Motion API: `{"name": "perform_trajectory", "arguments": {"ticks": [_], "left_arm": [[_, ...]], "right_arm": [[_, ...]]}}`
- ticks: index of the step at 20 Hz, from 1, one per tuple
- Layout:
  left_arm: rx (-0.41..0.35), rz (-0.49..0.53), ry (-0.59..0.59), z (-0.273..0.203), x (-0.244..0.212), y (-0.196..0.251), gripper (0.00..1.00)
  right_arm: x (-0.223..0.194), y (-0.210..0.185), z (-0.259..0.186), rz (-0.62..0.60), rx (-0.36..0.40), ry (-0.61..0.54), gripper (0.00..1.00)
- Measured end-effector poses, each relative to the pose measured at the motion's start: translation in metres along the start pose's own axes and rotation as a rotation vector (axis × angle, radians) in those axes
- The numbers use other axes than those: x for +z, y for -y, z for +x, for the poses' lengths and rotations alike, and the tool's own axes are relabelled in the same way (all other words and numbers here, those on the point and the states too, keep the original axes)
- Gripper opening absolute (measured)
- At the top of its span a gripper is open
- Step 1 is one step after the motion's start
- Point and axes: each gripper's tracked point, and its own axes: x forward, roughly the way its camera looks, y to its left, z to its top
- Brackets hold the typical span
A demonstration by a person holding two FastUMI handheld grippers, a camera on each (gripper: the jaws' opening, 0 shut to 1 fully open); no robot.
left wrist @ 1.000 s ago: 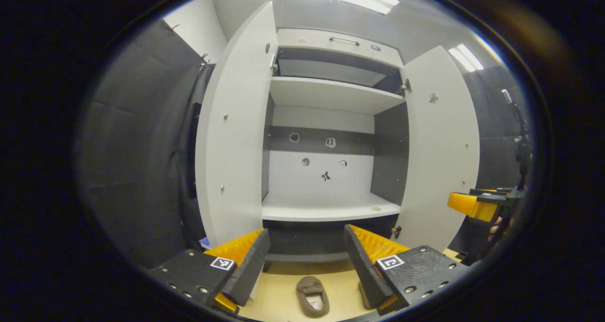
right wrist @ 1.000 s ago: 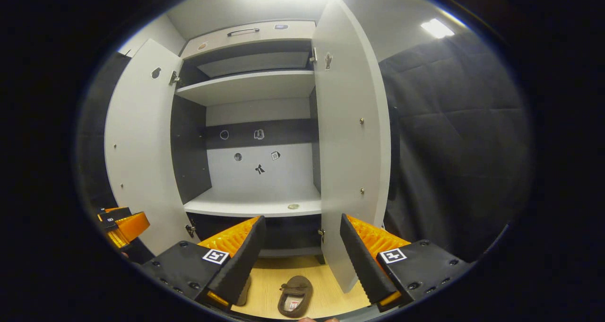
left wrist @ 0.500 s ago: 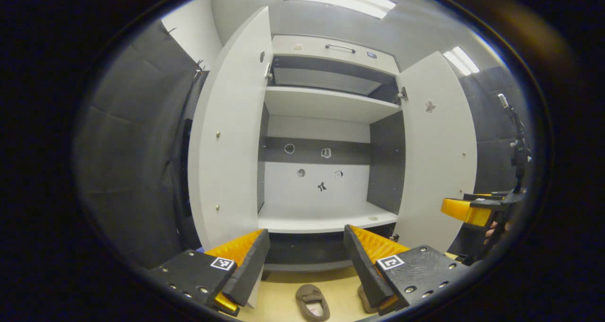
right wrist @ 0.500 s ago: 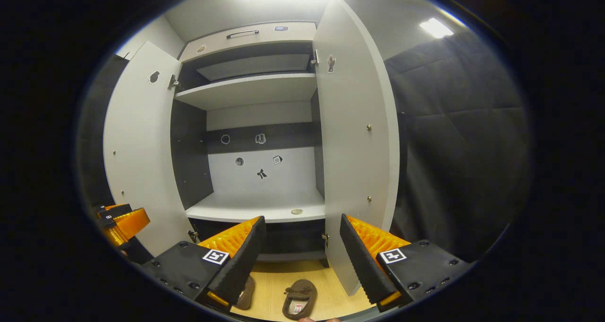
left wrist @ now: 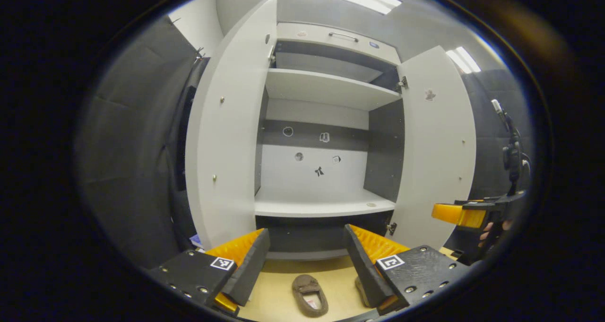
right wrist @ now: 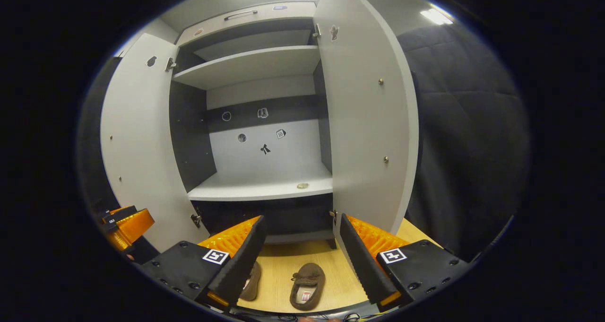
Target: Grab one shoe with the right hand and put it into the shoe cabinet, grab the other shoe with the left hand and put it into the shoe cabinet; then close the right door with the right hand and the left door with the left hand.
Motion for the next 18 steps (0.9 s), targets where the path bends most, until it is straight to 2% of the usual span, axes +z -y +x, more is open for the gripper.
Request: {"name": "perform_trajectory", "arguments": {"ticks": [9,10,13,14,15,18], "left_arm": [[-0.036,0.017,-0.048,0.006,-0.024,-0.008,0.98],[-0.03,0.017,-0.056,0.008,-0.027,-0.01,0.93],[-0.025,0.019,-0.1,0.011,-0.038,-0.011,0.93],[-0.032,0.019,-0.118,0.009,-0.038,-0.011,0.93],[-0.035,0.011,-0.116,0.01,-0.036,-0.01,0.93],[-0.018,-0.018,-0.096,0.013,-0.037,-0.013,0.93]], "right_arm": [[-0.069,-0.032,0.022,0.012,0.117,-0.268,1.0],[-0.081,-0.037,0.025,0.02,0.13,-0.301,1.0],[-0.114,-0.054,0.039,0.018,0.19,-0.385,1.0],[-0.125,-0.059,0.043,0.016,0.206,-0.403,0.97],[-0.133,-0.061,0.048,0.015,0.213,-0.413,1.0],[-0.175,-0.061,0.058,-0.009,0.216,-0.493,1.0]]}}
